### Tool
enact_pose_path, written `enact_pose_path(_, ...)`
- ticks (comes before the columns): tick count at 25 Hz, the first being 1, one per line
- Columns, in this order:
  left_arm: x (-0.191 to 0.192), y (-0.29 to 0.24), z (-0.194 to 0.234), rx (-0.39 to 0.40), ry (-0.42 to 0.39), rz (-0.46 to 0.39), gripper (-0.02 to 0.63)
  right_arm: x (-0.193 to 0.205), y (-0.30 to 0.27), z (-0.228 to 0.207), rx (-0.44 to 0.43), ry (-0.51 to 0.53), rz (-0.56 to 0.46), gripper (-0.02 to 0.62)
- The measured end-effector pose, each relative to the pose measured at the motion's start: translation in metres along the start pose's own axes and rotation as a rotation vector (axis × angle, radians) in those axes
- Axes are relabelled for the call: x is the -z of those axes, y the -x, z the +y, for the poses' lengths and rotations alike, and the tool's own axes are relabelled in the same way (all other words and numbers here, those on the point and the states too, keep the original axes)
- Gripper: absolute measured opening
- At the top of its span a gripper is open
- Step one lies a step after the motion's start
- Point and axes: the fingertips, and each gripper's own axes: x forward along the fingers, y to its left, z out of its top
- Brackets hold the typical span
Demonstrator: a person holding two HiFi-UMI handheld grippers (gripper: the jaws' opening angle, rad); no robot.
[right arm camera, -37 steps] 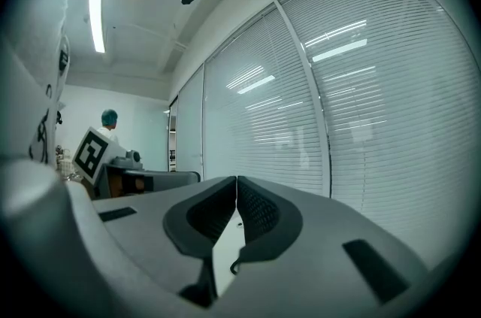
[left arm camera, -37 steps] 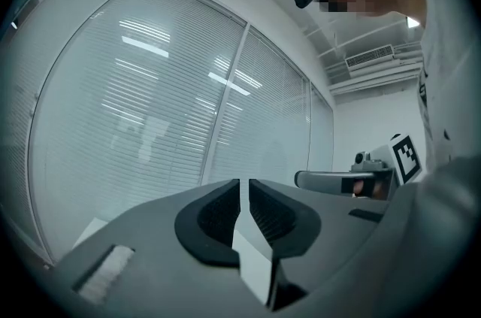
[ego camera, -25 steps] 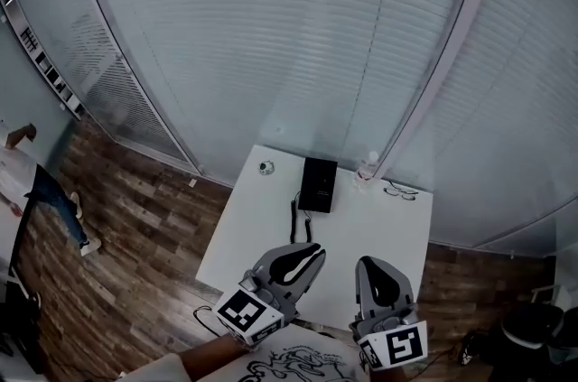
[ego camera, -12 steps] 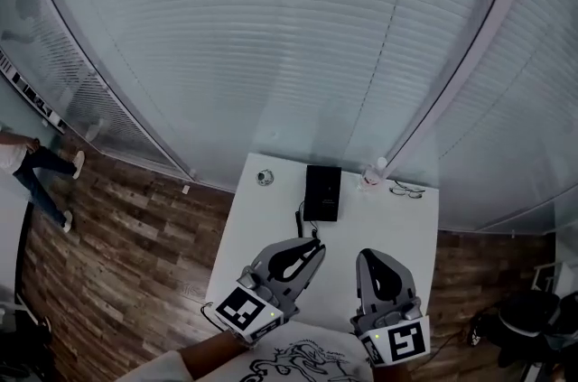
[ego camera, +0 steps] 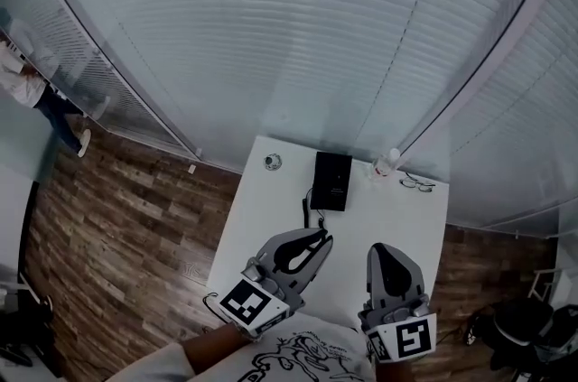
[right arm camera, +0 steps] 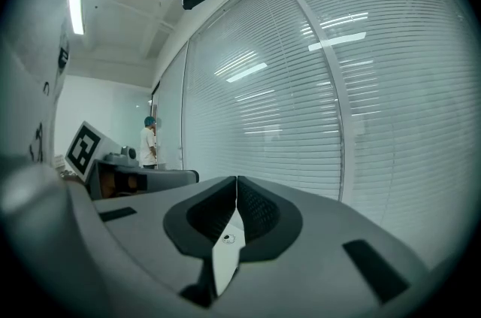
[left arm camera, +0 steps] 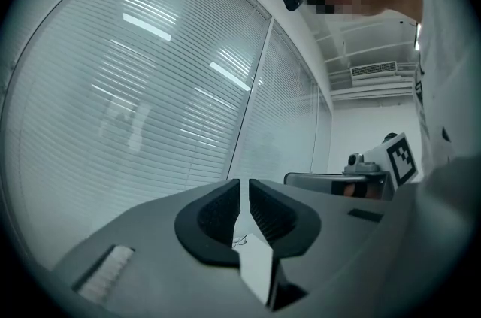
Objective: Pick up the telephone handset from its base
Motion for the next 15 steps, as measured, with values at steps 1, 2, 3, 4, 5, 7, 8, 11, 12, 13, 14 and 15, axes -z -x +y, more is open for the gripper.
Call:
enact_pose_path(1,0.001,0.0,0.001,-0.002,0.001,0.003,0.035,0.0,-0.001,0.0,-0.003,-0.001,0.0,0.006)
enact_pose_path(2,0.003,-0.001,0.002,-0.003,0.003,0.006,0.035,0.0,-0.001,0.0,-0.005,0.001,0.001,0.006)
enact_pose_path(3,0.005,-0.001,0.003,-0.004,0.007,0.009,0.035,0.0,-0.002,-0.001,-0.007,0.003,0.002,0.006)
enact_pose_path(4,0.007,-0.002,0.004,-0.004,0.013,0.014,0.035,0.001,-0.003,-0.002,-0.009,0.003,0.004,0.006)
enact_pose_path(5,0.01,-0.003,0.005,-0.005,0.019,0.02,0.035,0.003,-0.003,-0.002,-0.011,0.001,0.007,0.006)
enact_pose_path(7,0.018,-0.006,0.009,-0.007,0.032,0.032,0.037,0.009,-0.006,-0.005,-0.014,-0.005,0.018,0.006)
enact_pose_path(8,0.023,-0.007,0.012,-0.009,0.035,0.041,0.037,0.012,-0.007,-0.006,-0.014,-0.006,0.023,0.006)
enact_pose_path(11,0.037,-0.015,0.026,-0.022,0.039,0.066,0.049,0.021,-0.015,-0.011,-0.016,-0.004,0.036,0.006)
enact_pose_path(12,0.041,-0.018,0.032,-0.028,0.039,0.073,0.061,0.024,-0.017,-0.013,-0.017,-0.006,0.041,0.006)
enact_pose_path(13,0.047,-0.022,0.039,-0.035,0.038,0.08,0.074,0.027,-0.02,-0.015,-0.018,-0.007,0.047,0.006)
enact_pose_path(14,0.053,-0.027,0.046,-0.042,0.036,0.089,0.081,0.031,-0.023,-0.017,-0.02,-0.009,0.051,0.006)
enact_pose_path(15,0.061,-0.033,0.054,-0.048,0.032,0.101,0.084,0.036,-0.027,-0.02,-0.022,-0.01,0.056,0.006)
